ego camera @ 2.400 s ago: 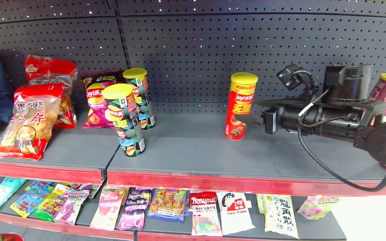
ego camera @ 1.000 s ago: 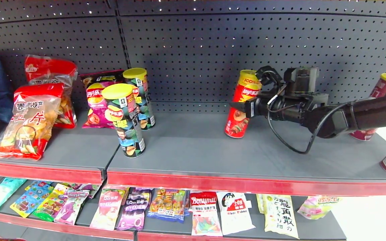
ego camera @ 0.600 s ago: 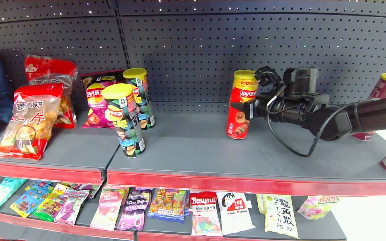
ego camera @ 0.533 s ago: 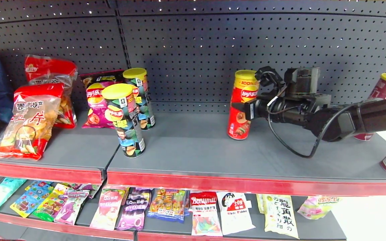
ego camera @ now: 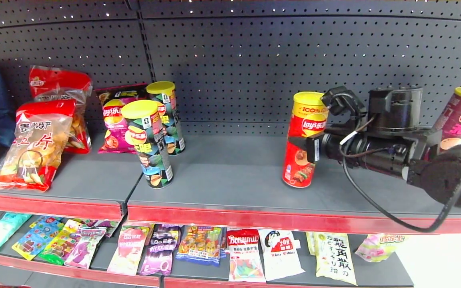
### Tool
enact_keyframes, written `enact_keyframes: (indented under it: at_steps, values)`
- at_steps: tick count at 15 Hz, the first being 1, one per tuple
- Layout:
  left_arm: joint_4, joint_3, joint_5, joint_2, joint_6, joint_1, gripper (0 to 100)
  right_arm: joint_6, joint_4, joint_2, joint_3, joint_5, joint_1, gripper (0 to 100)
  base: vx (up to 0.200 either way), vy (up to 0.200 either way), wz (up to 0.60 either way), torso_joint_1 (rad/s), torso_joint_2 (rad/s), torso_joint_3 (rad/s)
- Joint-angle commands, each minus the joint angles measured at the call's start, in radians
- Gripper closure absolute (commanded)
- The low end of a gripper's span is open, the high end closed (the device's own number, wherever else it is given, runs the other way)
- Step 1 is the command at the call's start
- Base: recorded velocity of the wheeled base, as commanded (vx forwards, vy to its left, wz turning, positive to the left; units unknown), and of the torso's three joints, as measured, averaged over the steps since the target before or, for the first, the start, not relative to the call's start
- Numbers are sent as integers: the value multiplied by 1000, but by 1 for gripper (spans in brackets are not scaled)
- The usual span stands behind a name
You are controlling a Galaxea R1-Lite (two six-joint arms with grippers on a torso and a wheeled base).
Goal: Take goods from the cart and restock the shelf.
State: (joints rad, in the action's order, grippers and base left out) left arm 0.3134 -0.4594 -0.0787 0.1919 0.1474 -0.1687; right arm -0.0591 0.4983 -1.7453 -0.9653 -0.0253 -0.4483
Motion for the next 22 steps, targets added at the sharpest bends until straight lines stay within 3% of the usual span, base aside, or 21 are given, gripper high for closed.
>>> enact_keyframes:
  at_steps: [1, 4, 8, 15, 22]
  values:
    - [1, -2, -1, 0, 1, 0, 100, 22, 5, 86, 68, 10, -50, 100, 0, 0, 0, 0, 0, 0]
    - [0, -1, -1, -2, 1, 2, 100, 24, 39, 92, 135, 36, -99, 100, 0, 0, 0, 0, 0, 0]
    - [0, -1, -9, -8, 1, 2, 100, 21, 201, 32, 195, 96, -112, 100, 0, 0, 0, 0, 0, 0]
    - [1, -2, -7, -9, 1, 2, 100, 16, 203, 50, 241, 208, -159, 100, 0, 0, 0, 0, 0, 0]
    - [0, -5, -9, -11, 1, 2, 100, 18, 203, 63, 249, 214, -173, 100, 0, 0, 0, 0, 0, 0]
